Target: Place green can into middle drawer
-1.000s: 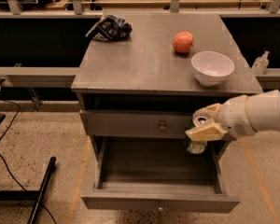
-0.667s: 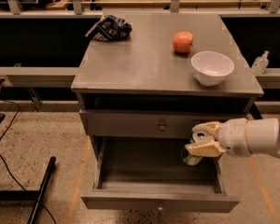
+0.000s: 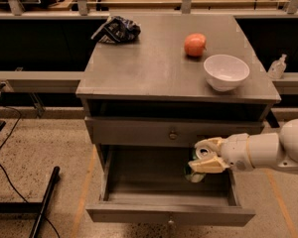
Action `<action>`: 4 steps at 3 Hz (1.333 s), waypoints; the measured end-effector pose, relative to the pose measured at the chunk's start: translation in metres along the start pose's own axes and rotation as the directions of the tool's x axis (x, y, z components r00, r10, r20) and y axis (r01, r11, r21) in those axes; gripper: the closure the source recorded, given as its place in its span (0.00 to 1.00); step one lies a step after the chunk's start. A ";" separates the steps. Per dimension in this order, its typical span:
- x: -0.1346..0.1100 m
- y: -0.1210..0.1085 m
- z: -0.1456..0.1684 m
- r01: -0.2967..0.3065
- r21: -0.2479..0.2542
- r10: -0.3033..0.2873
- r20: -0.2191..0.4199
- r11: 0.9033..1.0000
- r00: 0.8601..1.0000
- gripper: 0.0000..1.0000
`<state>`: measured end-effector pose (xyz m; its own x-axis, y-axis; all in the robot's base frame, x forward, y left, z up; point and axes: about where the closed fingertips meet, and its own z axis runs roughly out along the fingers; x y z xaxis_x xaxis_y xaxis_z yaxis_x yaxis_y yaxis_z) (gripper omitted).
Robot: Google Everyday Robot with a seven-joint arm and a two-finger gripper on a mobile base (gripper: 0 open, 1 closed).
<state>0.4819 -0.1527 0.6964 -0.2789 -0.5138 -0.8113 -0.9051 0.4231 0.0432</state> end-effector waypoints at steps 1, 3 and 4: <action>0.034 0.013 0.055 -0.049 -0.071 0.054 0.071 0.996 0.996 1.00; 0.072 0.017 0.116 -0.073 -0.059 0.085 0.220 0.996 0.972 1.00; 0.070 0.008 0.128 -0.043 -0.056 0.054 0.222 0.998 0.974 1.00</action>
Offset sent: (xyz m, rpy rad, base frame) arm 0.0121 0.0599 -0.1633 0.3584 -0.1187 -0.0932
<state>0.4957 -0.0902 0.5653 -0.2492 -0.3115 -0.9170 -0.9089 0.4022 0.1104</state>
